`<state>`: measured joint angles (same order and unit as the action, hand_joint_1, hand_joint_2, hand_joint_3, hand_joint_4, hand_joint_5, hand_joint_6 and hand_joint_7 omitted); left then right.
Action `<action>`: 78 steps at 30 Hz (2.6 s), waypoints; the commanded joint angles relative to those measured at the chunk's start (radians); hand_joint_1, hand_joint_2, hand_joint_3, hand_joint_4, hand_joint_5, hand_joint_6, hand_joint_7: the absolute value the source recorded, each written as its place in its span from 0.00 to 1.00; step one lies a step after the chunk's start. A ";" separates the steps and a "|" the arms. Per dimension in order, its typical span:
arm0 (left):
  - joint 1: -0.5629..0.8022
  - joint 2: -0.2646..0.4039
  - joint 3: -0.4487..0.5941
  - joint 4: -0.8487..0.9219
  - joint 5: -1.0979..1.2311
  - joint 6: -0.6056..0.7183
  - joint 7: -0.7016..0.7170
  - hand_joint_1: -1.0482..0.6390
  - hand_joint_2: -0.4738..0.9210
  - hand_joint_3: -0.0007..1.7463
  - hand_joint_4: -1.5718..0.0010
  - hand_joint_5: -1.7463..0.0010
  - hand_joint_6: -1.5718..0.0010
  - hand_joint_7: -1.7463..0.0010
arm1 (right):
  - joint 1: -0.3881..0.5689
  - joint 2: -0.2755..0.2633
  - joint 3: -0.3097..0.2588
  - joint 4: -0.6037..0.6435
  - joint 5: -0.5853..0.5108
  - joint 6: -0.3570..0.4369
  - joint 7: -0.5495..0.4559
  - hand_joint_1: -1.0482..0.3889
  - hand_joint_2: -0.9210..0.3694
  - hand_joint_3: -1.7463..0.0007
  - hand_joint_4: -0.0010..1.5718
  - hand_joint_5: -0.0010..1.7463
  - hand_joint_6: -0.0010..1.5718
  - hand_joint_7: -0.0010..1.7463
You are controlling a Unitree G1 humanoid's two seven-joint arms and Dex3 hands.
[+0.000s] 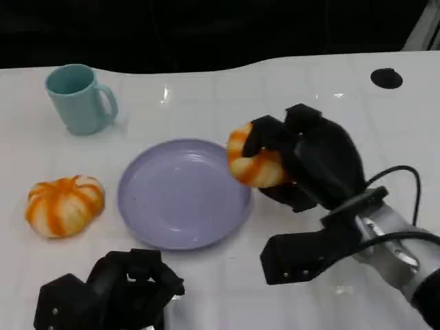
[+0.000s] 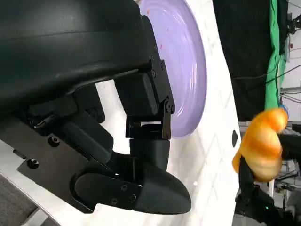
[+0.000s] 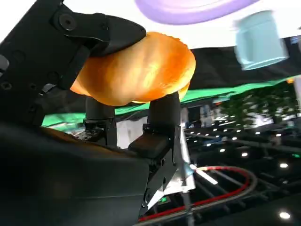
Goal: Grasp the bread from the table and place it into the plate.
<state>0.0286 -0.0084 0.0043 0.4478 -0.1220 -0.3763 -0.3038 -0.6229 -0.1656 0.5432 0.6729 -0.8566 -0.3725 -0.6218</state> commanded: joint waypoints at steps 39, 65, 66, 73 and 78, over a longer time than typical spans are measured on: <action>0.011 0.005 -0.005 -0.001 0.021 -0.016 0.012 0.00 0.78 0.32 0.00 0.30 0.11 0.57 | -0.185 0.209 0.118 0.317 0.047 0.038 0.240 0.19 0.00 0.82 0.00 0.17 0.14 0.00; -0.009 -0.001 -0.007 0.015 0.029 -0.006 0.023 0.00 0.78 0.32 0.00 0.31 0.10 0.58 | 0.196 -0.033 -0.056 -0.134 0.200 -0.231 0.230 0.40 0.00 0.91 0.22 0.36 0.37 0.10; -0.009 -0.001 -0.008 0.014 0.030 -0.005 0.024 0.00 0.78 0.32 0.00 0.31 0.10 0.58 | 0.215 -0.032 -0.071 -0.138 0.218 -0.254 0.223 0.42 0.00 0.92 0.26 0.37 0.41 0.11; -0.008 -0.004 -0.008 0.013 0.025 -0.011 0.019 0.00 0.78 0.32 0.00 0.31 0.10 0.58 | 0.330 -0.063 -0.167 -0.184 0.303 -0.387 0.220 0.49 0.09 0.74 0.40 0.63 0.48 0.32; -0.005 -0.007 -0.009 0.001 0.025 0.003 0.024 0.00 0.78 0.31 0.00 0.31 0.09 0.58 | 0.387 -0.089 -0.224 -0.186 0.360 -0.452 0.261 0.54 0.23 0.52 0.48 0.81 0.50 0.45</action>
<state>0.0200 -0.0208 -0.0084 0.4572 -0.0958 -0.3819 -0.2916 -0.2688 -0.2275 0.3517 0.4932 -0.5489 -0.7866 -0.3849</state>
